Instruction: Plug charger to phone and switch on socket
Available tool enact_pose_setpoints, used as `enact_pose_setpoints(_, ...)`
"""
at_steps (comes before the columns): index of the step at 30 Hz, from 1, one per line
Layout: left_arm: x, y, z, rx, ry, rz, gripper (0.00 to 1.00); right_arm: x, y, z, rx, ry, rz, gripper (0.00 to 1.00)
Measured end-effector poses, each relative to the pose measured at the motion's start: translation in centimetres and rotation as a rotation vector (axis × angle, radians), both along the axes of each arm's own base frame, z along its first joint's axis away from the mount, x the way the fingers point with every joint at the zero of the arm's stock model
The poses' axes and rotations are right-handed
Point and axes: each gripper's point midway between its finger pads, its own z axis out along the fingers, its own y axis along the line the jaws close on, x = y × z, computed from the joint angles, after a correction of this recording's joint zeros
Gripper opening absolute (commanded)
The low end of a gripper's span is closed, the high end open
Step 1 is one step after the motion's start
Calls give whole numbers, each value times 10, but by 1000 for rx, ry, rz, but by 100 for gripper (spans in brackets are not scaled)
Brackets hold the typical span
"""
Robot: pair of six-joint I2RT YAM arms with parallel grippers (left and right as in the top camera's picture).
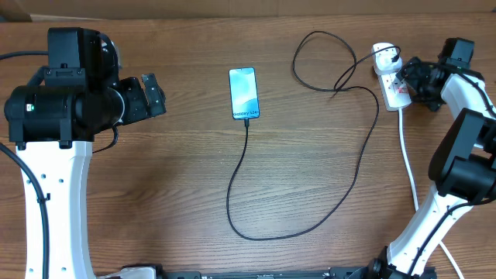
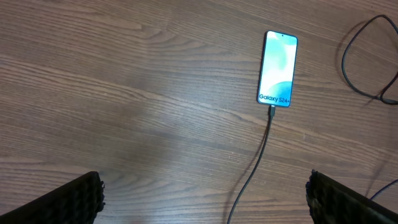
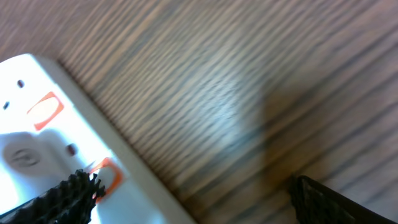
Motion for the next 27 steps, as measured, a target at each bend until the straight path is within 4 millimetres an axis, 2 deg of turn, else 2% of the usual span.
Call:
enact_pose_setpoints(7,0,0,0,0,0,0,100,-9,-17,-1,-2,13,-37,100)
enact_pose_setpoints(27,0,0,0,0,0,0,100,-1,1,0,32,-7,6,100)
